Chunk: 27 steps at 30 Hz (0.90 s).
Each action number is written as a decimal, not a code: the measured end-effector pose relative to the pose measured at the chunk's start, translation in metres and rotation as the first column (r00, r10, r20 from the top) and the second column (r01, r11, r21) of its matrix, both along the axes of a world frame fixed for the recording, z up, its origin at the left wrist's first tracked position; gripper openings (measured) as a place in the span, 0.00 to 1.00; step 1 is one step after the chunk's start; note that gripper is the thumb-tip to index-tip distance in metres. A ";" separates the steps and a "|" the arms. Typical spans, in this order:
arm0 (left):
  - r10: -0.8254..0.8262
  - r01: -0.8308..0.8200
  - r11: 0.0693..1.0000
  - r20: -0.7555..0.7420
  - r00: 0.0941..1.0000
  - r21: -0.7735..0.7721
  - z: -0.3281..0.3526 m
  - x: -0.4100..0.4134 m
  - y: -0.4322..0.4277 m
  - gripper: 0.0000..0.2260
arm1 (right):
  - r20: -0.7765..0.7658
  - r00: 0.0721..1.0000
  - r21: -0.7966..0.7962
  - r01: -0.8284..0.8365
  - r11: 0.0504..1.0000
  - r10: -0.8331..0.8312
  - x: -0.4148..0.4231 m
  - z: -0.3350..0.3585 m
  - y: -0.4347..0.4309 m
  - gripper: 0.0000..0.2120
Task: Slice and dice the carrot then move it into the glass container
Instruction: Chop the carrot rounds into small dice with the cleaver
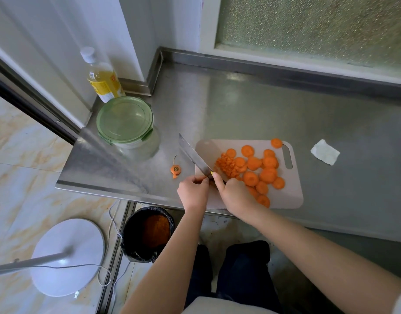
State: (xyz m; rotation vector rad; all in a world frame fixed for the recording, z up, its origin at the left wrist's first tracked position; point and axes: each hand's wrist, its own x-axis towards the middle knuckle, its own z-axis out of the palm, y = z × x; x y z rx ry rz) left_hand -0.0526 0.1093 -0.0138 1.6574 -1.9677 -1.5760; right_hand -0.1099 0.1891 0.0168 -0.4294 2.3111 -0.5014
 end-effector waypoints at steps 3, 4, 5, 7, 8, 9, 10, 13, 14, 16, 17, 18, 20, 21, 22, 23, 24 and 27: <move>-0.003 0.003 1.000 0.008 1.000 -0.008 0.001 0.000 0.000 0.06 | 0.048 0.995 -0.011 0.085 0.996 -0.085 -0.002 -0.005 0.000 0.25; -0.005 0.005 1.000 0.009 1.000 -0.012 0.000 0.000 0.001 0.06 | 0.070 0.992 -0.055 0.108 0.993 -0.104 -0.003 -0.009 0.002 0.19; -0.006 0.006 1.000 0.009 1.000 -0.014 0.001 0.000 0.001 0.05 | 0.067 0.991 -0.107 0.126 0.986 -0.119 -0.002 -0.007 0.003 0.18; -0.003 0.003 1.000 0.003 1.000 -0.014 0.002 0.000 0.002 0.05 | 0.035 0.998 -0.108 0.056 0.993 -0.052 -0.005 -0.011 0.004 0.27; -0.002 0.002 1.000 -0.001 1.000 -0.017 0.003 0.000 0.002 0.05 | 0.013 0.999 -0.097 0.048 0.994 -0.047 -0.006 -0.015 0.005 0.28; -0.001 0.001 1.000 -0.005 1.000 -0.018 0.003 -0.001 0.003 0.04 | 0.002 0.999 -0.090 0.051 0.995 -0.051 -0.007 -0.019 0.007 0.29; 0.002 -0.002 1.000 -0.010 1.000 -0.016 0.003 0.000 0.003 0.04 | 0.012 0.997 -0.113 0.074 0.991 -0.073 -0.007 -0.022 0.009 0.30; 0.015 -0.015 1.000 -0.016 1.000 -0.008 0.002 0.000 0.003 0.04 | 0.081 0.988 -0.223 0.149 0.963 -0.134 -0.010 -0.020 0.019 0.31; 0.023 -0.024 1.000 -0.016 1.000 -0.006 0.000 -0.001 0.003 0.04 | 0.103 0.983 -0.254 0.174 0.951 -0.152 -0.011 -0.018 0.021 0.31; 0.031 -0.031 0.999 -0.013 0.999 -0.012 -0.002 -0.002 0.002 0.03 | 0.123 0.972 -0.314 0.228 0.921 -0.199 -0.017 -0.014 0.024 0.30; 0.024 -0.025 0.999 -0.013 1.000 -0.022 -0.003 -0.002 0.002 0.03 | 0.120 0.966 -0.332 0.255 0.908 -0.227 -0.020 -0.013 0.026 0.30; 0.015 -0.015 0.999 -0.015 1.000 -0.032 -0.005 -0.002 0.001 0.03 | 0.117 0.960 -0.340 0.279 0.898 -0.255 -0.024 -0.014 0.026 0.30; -0.006 0.005 0.999 -0.026 1.000 -0.043 -0.006 -0.002 0.000 0.04 | 0.129 0.945 -0.347 0.327 0.879 -0.301 -0.031 -0.014 0.029 0.30; -0.020 0.019 0.999 -0.031 0.999 -0.045 -0.006 -0.001 0.000 0.04 | 0.136 0.940 -0.347 0.342 0.873 -0.314 -0.034 -0.014 0.030 0.29; -0.033 0.032 0.999 -0.037 0.999 -0.043 -0.006 -0.001 -0.001 0.06 | 0.146 0.937 -0.350 0.350 0.869 -0.319 -0.036 -0.014 0.032 0.29; -0.048 0.046 0.998 -0.042 0.998 -0.037 -0.007 -0.002 -0.002 0.07 | 0.149 0.936 -0.349 0.352 0.868 -0.319 -0.037 -0.013 0.034 0.29; -0.066 0.064 0.997 -0.050 0.997 -0.032 -0.007 -0.003 -0.003 0.09 | 0.150 0.936 -0.344 0.351 0.871 -0.318 -0.038 -0.011 0.036 0.29; -0.203 0.192 0.974 -0.092 0.975 -0.120 -0.006 -0.005 -0.009 0.10 | 0.152 0.937 -0.325 0.349 0.879 -0.316 -0.038 -0.009 0.041 0.28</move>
